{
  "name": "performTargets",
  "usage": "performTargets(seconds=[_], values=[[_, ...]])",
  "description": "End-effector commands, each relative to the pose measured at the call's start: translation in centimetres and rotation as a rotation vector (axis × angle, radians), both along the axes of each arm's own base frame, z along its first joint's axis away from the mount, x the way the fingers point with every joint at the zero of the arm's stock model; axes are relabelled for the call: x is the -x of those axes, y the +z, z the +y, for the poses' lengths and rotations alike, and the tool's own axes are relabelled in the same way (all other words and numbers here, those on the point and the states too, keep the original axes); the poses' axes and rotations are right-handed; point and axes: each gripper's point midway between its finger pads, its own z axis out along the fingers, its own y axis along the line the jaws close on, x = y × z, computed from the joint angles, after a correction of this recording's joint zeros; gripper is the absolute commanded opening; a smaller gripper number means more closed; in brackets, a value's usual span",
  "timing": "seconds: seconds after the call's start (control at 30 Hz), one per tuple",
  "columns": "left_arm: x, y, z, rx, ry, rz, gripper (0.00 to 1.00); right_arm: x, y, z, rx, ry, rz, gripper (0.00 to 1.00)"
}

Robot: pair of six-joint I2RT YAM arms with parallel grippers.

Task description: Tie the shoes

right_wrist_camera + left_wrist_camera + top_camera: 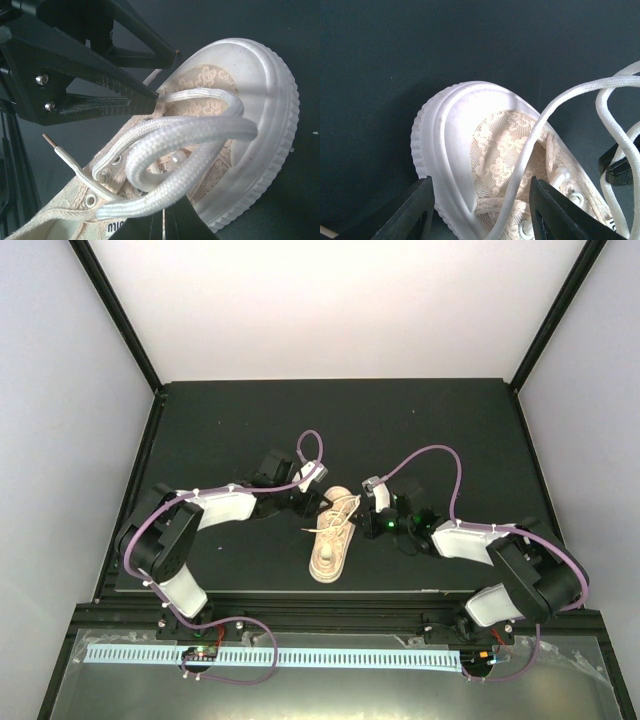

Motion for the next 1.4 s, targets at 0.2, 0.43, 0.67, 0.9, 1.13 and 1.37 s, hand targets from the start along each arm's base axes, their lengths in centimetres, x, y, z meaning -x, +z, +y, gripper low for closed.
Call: performTargets(seconds=[0.2,0.43,0.67,0.9,1.13,1.37], values=[[0.0,-0.3,0.3,-0.018,0.004,0.002,0.42,-1.0,1.5,0.0,-0.004,-0.019,-0.056,0.02],[0.8,-0.3,0.4,-0.012,-0.007,0.017,0.45,-1.0,1.6,-0.3,0.005,-0.032,-0.064,0.02],[1.3,-1.0,0.6,-0.020,-0.003,0.034,0.39,-1.1,1.7,-0.4,0.007,-0.039,-0.068,0.02],[0.4,0.4,1.8,-0.035,0.097,-0.021,0.13,-2.1,2.1,-2.3,0.104,-0.138,-0.103,0.02],[-0.5,2.4,4.1,-0.048,0.248,-0.096,0.02,-4.0,2.5,-7.1,0.319,-0.348,-0.163,0.02],[-0.6,2.6,8.5,-0.087,0.457,-0.119,0.02,-4.9,3.1,-11.8,0.426,-0.578,-0.185,0.02]])
